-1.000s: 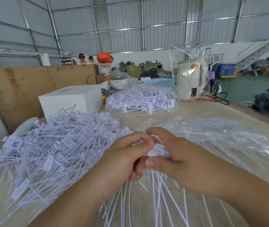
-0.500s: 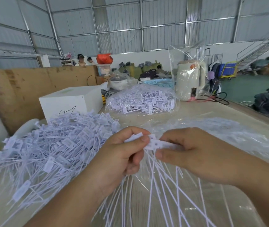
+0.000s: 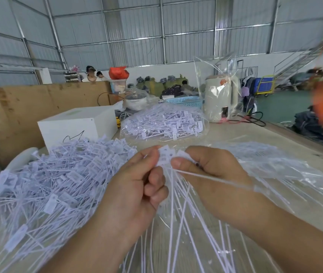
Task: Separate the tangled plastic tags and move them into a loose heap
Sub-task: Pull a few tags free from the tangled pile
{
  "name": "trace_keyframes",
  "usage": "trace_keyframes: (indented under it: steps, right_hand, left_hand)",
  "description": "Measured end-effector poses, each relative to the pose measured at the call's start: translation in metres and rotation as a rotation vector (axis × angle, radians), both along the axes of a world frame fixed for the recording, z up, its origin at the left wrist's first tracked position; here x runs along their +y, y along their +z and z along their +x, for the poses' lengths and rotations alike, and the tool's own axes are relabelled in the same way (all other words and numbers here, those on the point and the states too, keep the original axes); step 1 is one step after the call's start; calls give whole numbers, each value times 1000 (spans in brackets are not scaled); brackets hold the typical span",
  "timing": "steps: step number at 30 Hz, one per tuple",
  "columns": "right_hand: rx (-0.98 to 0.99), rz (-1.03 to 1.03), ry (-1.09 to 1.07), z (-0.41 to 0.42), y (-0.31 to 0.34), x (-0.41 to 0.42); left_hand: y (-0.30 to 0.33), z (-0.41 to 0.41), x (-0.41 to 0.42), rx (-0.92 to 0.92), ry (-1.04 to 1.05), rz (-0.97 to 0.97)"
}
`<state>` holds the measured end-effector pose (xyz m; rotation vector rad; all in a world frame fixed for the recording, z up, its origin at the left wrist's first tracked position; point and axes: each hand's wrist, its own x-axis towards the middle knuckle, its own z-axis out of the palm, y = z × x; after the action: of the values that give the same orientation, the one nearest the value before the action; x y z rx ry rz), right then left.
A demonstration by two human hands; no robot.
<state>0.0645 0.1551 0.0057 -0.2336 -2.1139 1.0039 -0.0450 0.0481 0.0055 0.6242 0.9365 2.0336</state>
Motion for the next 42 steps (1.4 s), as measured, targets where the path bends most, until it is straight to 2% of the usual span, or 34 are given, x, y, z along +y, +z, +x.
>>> trace_keyframes:
  steps: [3, 6, 8, 10, 13, 17, 24, 27, 30, 34, 39, 42]
  right_hand:
    - [-21, 71, -74, -3, 0, -8]
    - [182, -45, -161, 4, 4, -6]
    - [266, -49, -233, 12, 13, 5]
    - [203, -48, -165, 19, 16, 14]
    - [-12, -115, 97, 19, 8, 16]
    - [-246, 148, 177, 14, -2, 16]
    - [-412, 360, 127, 12, -9, 14]
    - [-433, 396, 102, 12, -9, 15]
    - [-416, 324, 132, 12, -7, 15]
    - [-422, 230, 150, 22, 6, 22]
    - [-480, 188, 122, 26, 11, 33]
    - [-485, 95, 224, 27, 13, 33]
  left_hand:
    - [-1, 6, 0, -40, 36, 22]
    - [-2, -6, -1, -138, 123, -3]
    - [0, -21, -4, -152, 153, -19]
    - [2, -30, -6, -47, 138, -70]
    - [-2, -21, -4, 232, 46, -160]
    - [-10, -5, -3, 443, -57, -136]
    - [-10, -9, -5, 533, -102, -207]
    - [-11, -9, -6, 636, -96, -216]
    - [-13, -6, -4, 688, 18, -174]
    - [-10, -15, -5, 602, 145, -99]
    - [-12, -21, -6, 688, 137, -131]
    - [-12, -22, -6, 728, 130, -119]
